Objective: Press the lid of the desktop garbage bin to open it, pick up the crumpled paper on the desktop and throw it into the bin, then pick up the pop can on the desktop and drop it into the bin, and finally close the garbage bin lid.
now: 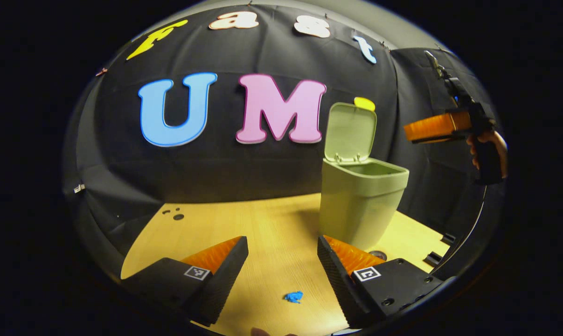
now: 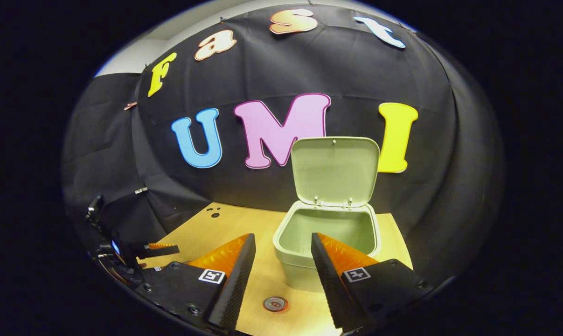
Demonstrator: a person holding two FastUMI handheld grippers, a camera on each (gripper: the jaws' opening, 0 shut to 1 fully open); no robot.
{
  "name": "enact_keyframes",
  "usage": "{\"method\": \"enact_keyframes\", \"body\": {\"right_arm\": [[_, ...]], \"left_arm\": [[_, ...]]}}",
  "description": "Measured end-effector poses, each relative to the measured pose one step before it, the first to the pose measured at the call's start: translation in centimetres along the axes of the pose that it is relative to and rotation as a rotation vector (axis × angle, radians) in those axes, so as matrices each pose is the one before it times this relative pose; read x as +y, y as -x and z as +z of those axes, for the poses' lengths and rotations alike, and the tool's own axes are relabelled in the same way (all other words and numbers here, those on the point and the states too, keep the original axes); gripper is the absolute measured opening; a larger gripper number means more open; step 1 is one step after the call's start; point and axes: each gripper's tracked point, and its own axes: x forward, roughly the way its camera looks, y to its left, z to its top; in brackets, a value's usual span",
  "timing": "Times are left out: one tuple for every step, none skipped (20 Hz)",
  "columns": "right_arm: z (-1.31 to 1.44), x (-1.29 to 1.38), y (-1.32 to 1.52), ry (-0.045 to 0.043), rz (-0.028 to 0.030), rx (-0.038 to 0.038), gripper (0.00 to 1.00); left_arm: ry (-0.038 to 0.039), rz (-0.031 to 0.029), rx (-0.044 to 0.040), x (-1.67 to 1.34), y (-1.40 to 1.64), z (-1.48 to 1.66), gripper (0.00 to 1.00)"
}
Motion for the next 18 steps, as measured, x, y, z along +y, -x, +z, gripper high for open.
{"method": "enact_keyframes", "body": {"right_arm": [[-0.675,-0.519,0.020,-0.00199,-0.00912,0.01502,0.77],[-0.870,-0.563,-0.046,0.00391,-0.01188,0.02238,0.77],[-0.637,-0.462,0.202,0.00783,-0.01144,0.01905,0.77],[-0.859,-0.421,0.211,0.01059,-0.00667,0.02226,0.79],[-0.737,-0.309,0.129,0.00802,-0.00961,0.01750,0.80],[-0.507,-0.266,0.124,0.00056,-0.00836,0.01350,0.82],[-0.685,-0.239,0.188,-0.00137,-0.00536,0.01493,0.82],[-0.704,0.107,0.158,-0.00706,0.01196,0.02018,0.82],[-0.862,0.641,0.251,-0.01977,0.02636,0.02603,0.82],[-0.680,-0.144,0.009,-0.01729,0.00415,0.01572,0.82],[-0.448,-0.001,0.176,-0.01212,-0.00142,0.00831,0.82],[-0.435,-0.191,0.049,-0.00588,-0.00799,0.00596,0.82],[-0.436,-0.090,0.050,-0.00153,-0.00676,0.00570,0.82],[-0.303,-0.171,0.130,0.00332,-0.00787,0.00692,0.82],[-0.461,-0.220,0.064,0.00869,-0.00749,0.00717,0.82],[-0.241,-0.092,0.038,0.01190,-0.00567,0.00789,0.82],[-0.139,-0.049,0.040,0.01132,-0.00368,0.00773,0.82],[-0.095,-0.046,0.163,0.00681,-0.00023,0.00650,0.82]], "left_arm": [[-0.00360,-0.00248,0.01800,-0.256,-0.577,-1.046,0.96],[-0.00444,0.00169,0.02069,-0.276,-0.704,-0.896,0.96],[-0.00371,0.00288,0.02427,-0.213,-0.639,-1.224,0.96],[-0.00301,0.00308,0.03500,-0.321,-0.902,-1.655,0.95],[-0.00077,-0.00279,0.02844,-0.274,-0.951,-1.614,0.96],[-0.00039,-0.00317,0.02508,-0.177,-0.668,-1.100,0.96],[-0.00205,0.00008,0.02359,-0.096,-0.693,-1.039,0.96],[-0.00424,0.00180,0.02439,-0.043,-0.728,-0.873,0.95],[-0.00592,0.00146,0.02116,-0.075,-0.415,-0.937,0.95],[-0.00478,0.00090,0.01810,-0.114,-0.349,-0.774,0.95],[-0.00364,0.00047,0.02180,0.020,-0.521,-0.966,0.95],[-0.00338,0.00190,0.02244,0.056,-0.537,-0.897,0.95],[-0.00237,0.00319,0.02744,0.017,-0.438,-1.076,0.94],[0.00161,0.00404,0.02469,0.036,-0.394,-0.867,0.94],[0.00514,-0.00057,0.02410,-0.045,-0.492,-0.859,0.93],[0.00722,0.00263,0.02110,0.024,-0.469,-0.646,0.92],[0.00557,0.00117,0.01669,0.095,-0.438,-0.436,0.91],[0.00417,-0.00004,0.01274,0.007,-0.421,-0.283,0.90]]}}
